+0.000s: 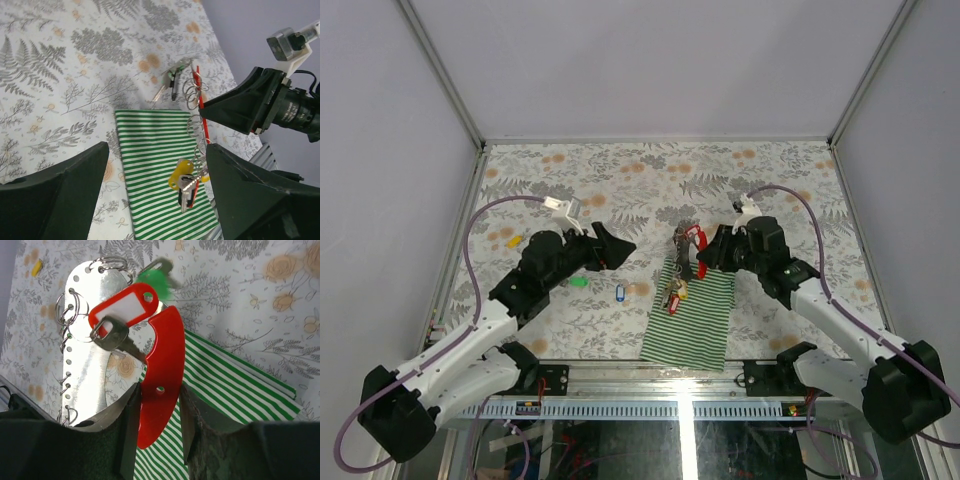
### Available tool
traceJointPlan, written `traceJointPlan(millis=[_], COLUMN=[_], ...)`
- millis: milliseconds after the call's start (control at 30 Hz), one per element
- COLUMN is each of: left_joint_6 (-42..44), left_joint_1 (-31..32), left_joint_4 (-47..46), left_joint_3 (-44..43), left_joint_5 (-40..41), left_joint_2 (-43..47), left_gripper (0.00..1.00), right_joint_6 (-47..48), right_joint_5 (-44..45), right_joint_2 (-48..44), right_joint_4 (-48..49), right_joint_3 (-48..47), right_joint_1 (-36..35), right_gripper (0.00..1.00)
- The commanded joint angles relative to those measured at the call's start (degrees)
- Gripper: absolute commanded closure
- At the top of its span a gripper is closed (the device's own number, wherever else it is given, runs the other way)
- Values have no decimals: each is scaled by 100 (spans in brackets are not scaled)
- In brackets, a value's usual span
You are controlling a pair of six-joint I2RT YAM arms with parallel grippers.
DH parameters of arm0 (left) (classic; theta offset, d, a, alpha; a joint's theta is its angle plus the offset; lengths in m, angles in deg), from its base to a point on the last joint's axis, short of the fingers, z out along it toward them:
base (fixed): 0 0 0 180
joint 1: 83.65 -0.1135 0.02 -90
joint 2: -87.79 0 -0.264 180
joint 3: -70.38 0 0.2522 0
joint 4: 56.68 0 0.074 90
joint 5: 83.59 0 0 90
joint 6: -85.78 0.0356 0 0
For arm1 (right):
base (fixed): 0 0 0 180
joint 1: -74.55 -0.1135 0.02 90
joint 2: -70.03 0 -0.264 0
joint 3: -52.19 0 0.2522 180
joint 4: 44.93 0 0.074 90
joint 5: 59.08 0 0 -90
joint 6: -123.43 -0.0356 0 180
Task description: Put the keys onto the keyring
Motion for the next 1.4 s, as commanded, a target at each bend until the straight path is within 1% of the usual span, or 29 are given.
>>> traceJointPlan(millis=[0, 67, 100, 167, 200, 267, 300, 333, 367, 433, 500, 533, 667, 767, 800, 867, 1033, 1200, 1367], left_joint_6=[313, 439, 518, 636, 674, 710, 719, 716, 694, 642, 596, 583, 624, 643, 627, 571, 545, 465, -150], left_joint_1=[-20, -22, -26, -27, -22, -26, -30, -29, -27, -27, -27, -26, -26, -28, -27, -22, -27, -24, 10], left_joint_4=[-1002, -1251, -1310, -1351, -1367, -1376, -1334, -1258, -1199, -1109, -1093, -1097, -1082, -1167, -1232, -1370, -1686, -2238, -3188], left_joint_3=[42, 156, 173, 161, 148, 95, 48, -2, -36, -46, -7, 23, 56, 133, 179, 238, 236, 456, 773], left_joint_5=[-191, -116, -58, 92, 162, 231, 230, 226, 225, 236, 251, 258, 203, 280, 296, 263, -265, -781, -736], left_joint_2=[292, 389, 407, 398, 371, 244, 200, 147, 105, 66, 47, 55, 155, 245, 259, 260, 168, 172, 160], left_gripper=[20, 19, 19, 19, 19, 19, 19, 19, 19, 19, 19, 19, 19, 19, 19, 19, 21, 23, 25], right_joint_6=[561, 1072, 1365, 1993, 2185, 2130, 2047, 1910, 1754, 1718, 1783, 1819, 1811, 1912, 1990, 2112, 2335, 2153, 1719], right_joint_5=[195, 634, 825, 1291, 1599, 2175, 2441, 2446, 2252, 2235, 2419, 2455, 2430, 2785, 2849, 2641, 1932, 1504, 1442], right_joint_2=[-397, -407, -363, -7, 207, 527, 520, 430, 285, 311, 529, 565, 350, 424, 383, 218, -252, -645, -777], right_joint_4=[155, -287, -480, -1193, -1610, -2110, -2081, -1978, -1795, -1762, -2122, -2133, -1802, -2188, -2206, -2063, -1598, -1107, -766], right_joint_3=[-492, -810, -1002, -1530, -1741, -1858, -1725, -1576, -1455, -1547, -1841, -1862, -1630, -1838, -1847, -1804, -1640, -1529, -1542], right_joint_1=[-55, -299, -527, -1209, -1420, -1418, -1313, -1109, -987, -1041, -1159, -1163, -1163, -1157, -1155, -1155, -1151, -1155, -1155], right_gripper=[96, 96, 96, 96, 95, 95, 95, 95, 96, 97, 97, 97, 97, 97, 97, 97, 97, 98, 98])
